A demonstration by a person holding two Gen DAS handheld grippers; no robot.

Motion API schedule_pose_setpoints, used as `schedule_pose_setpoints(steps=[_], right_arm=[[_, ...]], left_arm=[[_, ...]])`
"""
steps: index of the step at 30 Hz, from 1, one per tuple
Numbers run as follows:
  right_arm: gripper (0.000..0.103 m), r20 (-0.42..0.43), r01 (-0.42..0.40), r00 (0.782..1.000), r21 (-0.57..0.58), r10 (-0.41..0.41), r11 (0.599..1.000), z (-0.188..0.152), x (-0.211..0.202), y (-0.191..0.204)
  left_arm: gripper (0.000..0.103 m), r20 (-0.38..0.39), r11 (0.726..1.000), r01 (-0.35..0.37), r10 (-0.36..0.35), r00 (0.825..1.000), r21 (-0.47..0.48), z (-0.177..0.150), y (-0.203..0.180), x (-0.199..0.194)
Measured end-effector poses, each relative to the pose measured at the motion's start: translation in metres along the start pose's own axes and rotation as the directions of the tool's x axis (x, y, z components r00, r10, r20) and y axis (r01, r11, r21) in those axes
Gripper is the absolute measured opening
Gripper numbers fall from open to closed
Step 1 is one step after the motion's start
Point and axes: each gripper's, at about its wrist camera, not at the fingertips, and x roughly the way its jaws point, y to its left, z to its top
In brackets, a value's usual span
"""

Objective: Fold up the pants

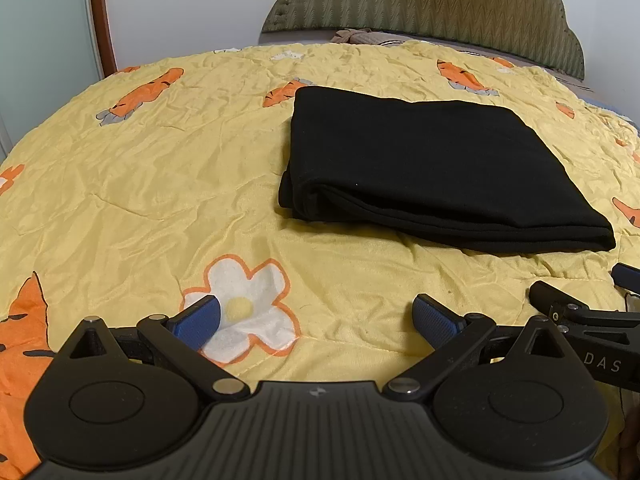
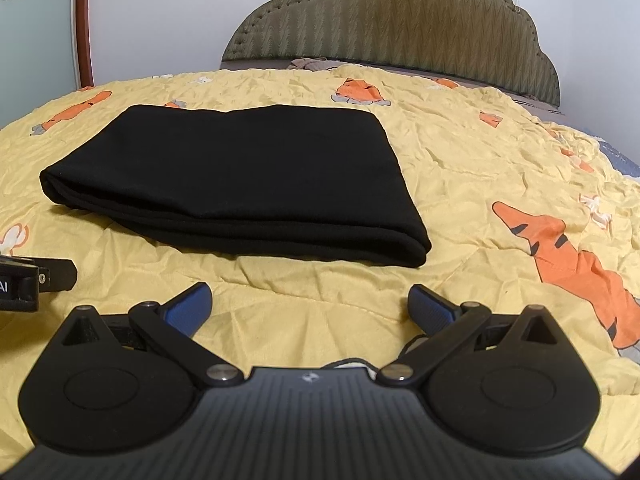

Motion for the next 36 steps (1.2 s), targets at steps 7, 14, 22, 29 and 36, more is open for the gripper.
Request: schedule_pose_setpoints(steps=[7,14,22,29,36], right_arm=[[0.103,-0.011,-0.011,1.0,0.021,0.011,1.0,0.001,0.001,-0.002],[0.103,-0.006,-0.002,1.0,0.014,0.002,1.0,0.003,-0.001,-0.001],[0.103,0.006,-0.016,1.0,0.016,0.016,1.0,0.016,-0.007,0.008],[0.103,-0.011,0.001,1.0,-0.017,-0.001,1.0,0.015,0.002,0.021],[0.103,0.001,0.032,0.999,-0.037,-0.032,0.999,0.011,0.007,0.027]], left_arm=[[0.103,0.0,1.0,0.0,0.0,1.0,0.0,0.0,0.0,0.0],[0.103,0.0,1.0,0.003,-0.003,1.0,-0.004,0.0,0.0,0.0],[0.103,0.013,1.0,0.006,-0.006,1.0,0.0,0.005,-0.003,-0.004],[0.103,0.01,1.0,-0.007,0.008,1.0,-0.003,0.008,0.0,0.001],[0.103,0.015,1.0,-0.018,0.018,1.0,0.012,0.007,-0.003,0.003]])
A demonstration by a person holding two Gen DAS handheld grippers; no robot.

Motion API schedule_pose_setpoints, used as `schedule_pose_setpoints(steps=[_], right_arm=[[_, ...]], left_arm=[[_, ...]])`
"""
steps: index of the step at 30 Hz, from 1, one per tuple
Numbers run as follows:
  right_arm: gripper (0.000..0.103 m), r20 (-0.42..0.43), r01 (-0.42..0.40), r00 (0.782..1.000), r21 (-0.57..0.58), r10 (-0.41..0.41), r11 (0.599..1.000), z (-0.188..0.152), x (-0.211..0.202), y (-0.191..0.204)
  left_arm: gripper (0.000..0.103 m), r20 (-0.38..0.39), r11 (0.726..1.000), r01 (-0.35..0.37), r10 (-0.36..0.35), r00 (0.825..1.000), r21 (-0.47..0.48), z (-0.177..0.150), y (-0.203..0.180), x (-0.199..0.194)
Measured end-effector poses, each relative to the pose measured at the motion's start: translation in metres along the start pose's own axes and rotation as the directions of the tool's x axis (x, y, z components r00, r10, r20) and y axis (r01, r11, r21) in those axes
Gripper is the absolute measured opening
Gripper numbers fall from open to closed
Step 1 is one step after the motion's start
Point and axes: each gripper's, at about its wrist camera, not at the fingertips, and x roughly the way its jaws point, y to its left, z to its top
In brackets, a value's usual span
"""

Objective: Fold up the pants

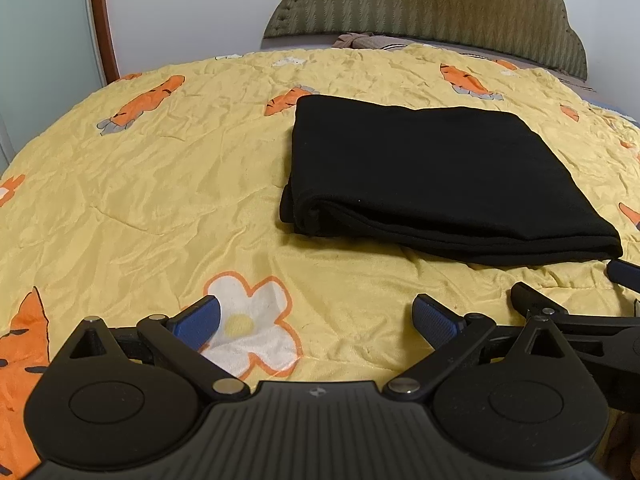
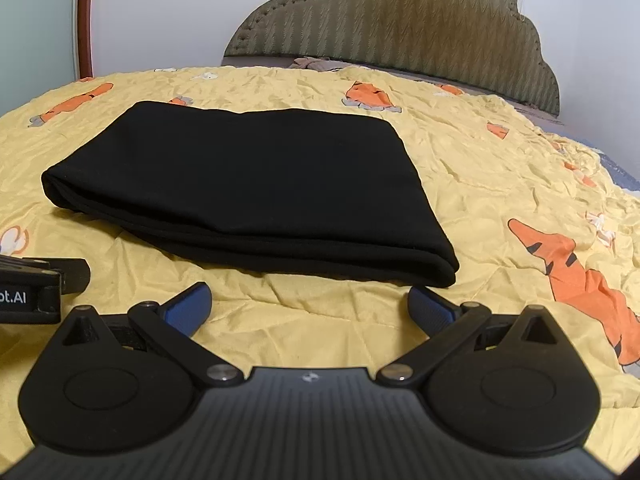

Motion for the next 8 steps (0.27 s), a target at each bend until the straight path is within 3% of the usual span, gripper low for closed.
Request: schedule_pose_setpoints(steps=[8], right_arm=[[0.103,0.024,0.024,0.999,-0.016,-0.024,1.0,-0.0033,-0.0021,0.0032]], left_arm=[[0.103,0.031,0.999,-0.018,0.017,0.999,0.035,-0.0019,-0.004,-0.0008]])
